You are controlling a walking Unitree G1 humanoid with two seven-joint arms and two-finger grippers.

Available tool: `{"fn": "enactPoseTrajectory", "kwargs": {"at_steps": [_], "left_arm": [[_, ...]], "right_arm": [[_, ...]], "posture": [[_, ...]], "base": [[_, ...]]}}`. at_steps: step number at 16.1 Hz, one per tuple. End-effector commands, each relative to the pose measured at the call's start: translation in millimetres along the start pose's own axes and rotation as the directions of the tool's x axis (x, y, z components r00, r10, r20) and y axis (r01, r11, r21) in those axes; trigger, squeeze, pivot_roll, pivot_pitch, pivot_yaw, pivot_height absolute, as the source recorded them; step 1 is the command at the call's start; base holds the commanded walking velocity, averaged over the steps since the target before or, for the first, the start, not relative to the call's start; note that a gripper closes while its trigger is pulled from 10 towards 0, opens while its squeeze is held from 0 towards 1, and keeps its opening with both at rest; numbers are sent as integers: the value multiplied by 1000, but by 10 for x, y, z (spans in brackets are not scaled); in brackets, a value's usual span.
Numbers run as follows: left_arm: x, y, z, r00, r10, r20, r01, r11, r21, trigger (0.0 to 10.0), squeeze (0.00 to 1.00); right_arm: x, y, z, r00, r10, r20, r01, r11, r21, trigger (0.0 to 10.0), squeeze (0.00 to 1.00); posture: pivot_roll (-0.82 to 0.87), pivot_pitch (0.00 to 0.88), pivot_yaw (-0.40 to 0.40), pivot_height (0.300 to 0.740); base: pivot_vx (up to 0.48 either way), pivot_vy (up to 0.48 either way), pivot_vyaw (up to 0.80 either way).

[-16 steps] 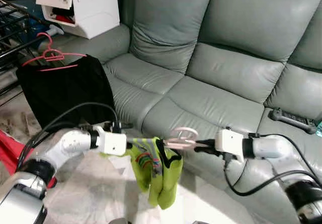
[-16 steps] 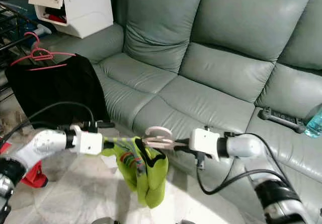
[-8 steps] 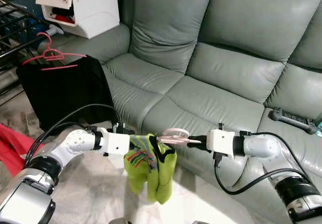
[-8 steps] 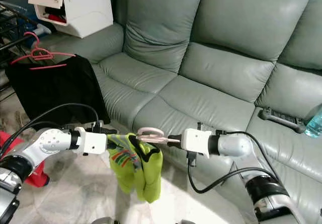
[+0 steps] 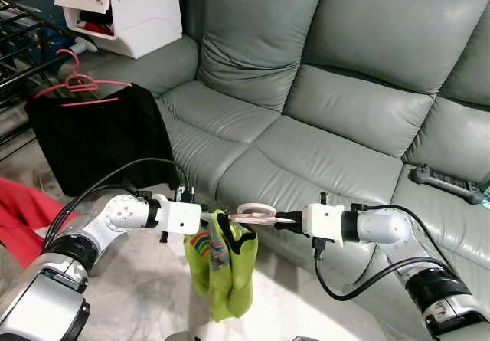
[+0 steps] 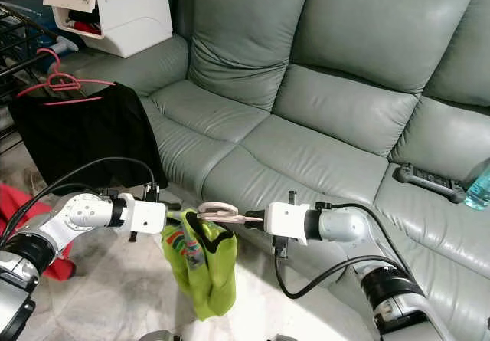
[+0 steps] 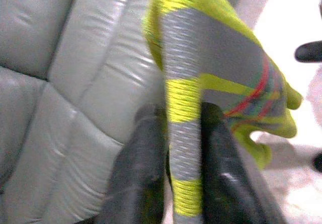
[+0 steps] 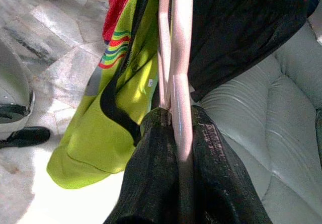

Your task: Hang hanger

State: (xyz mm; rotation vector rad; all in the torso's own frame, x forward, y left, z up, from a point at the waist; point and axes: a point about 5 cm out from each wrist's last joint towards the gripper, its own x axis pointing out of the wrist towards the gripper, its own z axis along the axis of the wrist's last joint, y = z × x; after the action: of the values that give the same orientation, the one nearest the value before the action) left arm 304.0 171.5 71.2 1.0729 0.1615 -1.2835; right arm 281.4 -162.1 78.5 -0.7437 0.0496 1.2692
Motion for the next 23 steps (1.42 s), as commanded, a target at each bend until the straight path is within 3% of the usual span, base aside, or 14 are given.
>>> {"fn": "enactPoseTrajectory", "kwargs": {"at_steps": [1, 4, 8, 9, 10, 12, 14, 15, 16, 18, 20, 22, 23], "left_arm": [[-50, 57, -24, 999, -23, -23, 23, 1000, -4, 0, 0], [-72, -14, -90, 993, -98, -65, 97, 995, -24, 0, 0], [-78, -18, -110, 990, -124, -74, 119, 991, -60, 0, 0], [-78, -32, -117, 988, -136, -75, 130, 989, -75, 0, 0], [-79, -48, -126, 988, -138, -76, 132, 988, -79, 0, 0], [-73, -54, -138, 989, -124, -77, 116, 988, -100, 0, 0], [-75, -76, -163, 990, -115, -86, 105, 987, -119, 0, 0], [-83, -109, -194, 989, -113, -98, 99, 986, -136, 0, 0], [-83, -124, -209, 990, -105, -99, 88, 983, -160, 0, 0], [-77, -147, -221, 989, -108, -102, 88, 980, -177, 0, 0], [-59, -175, -230, 989, -101, -105, 80, 979, -185, 0, 0], [-49, -187, -243, 991, -81, -110, 56, 976, -210, 0, 0], [-48, -168, -291, 988, -32, -152, -7, 968, -251, 0, 0]], "right_arm": [[34, -62, 69, 1000, -8, 26, 10, 999, -44, 10000, 0], [40, -57, 64, 1000, -11, 26, 13, 999, -52, 10000, 0], [38, -60, 58, 999, -29, 24, 30, 998, -52, 10000, 0], [39, -57, 56, 999, -29, 26, 30, 999, -44, 10000, 267], [43, -47, 52, 999, -15, 33, 15, 1000, -5, 10000, 1000], [34, -73, 64, 999, -25, 37, 26, 1000, -14, 10000, 1000], [6, -121, 109, 997, -25, 75, 21, 998, 56, 10000, 1000], [-19, -256, 236, 984, -81, 161, 54, 985, 165, 10000, 1000], [-48, -354, 355, 969, -103, 226, 53, 975, 216, 10000, 1000], [-90, -469, 461, 954, -129, 272, 60, 967, 247, 10000, 1000], [-134, -668, 519, 915, -275, 297, 190, 940, 283, 10000, 1000], [-165, -755, 531, 885, -358, 296, 277, 918, 283, 10000, 1000], [-199, -801, 580, 856, -403, 324, 283, 889, 359, 10000, 1000]], "posture": [[-45, 0, 29, 740], [-45, 0, 29, 740], [-50, 0, 31, 740], [-50, 0, 31, 740], [-50, 0, 31, 740], [-56, 0, 31, 740], [-59, 0, 30, 740], [-60, 0, 29, 740], [-66, 0, 30, 740], [-71, 0, 29, 740], [-72, 0, 27, 740], [-72, 0, 27, 740], [-73, 0, 29, 740]], "base": [[0, 0, 0], [0, 0, 0], [0, 0, 0], [0, 0, 0], [0, 0, 0], [0, 0, 0], [0, 0, 0], [0, 0, 0], [0, 0, 0], [0, 0, 0], [0, 0, 0], [0, 0, 0], [0, 0, 0]]}}
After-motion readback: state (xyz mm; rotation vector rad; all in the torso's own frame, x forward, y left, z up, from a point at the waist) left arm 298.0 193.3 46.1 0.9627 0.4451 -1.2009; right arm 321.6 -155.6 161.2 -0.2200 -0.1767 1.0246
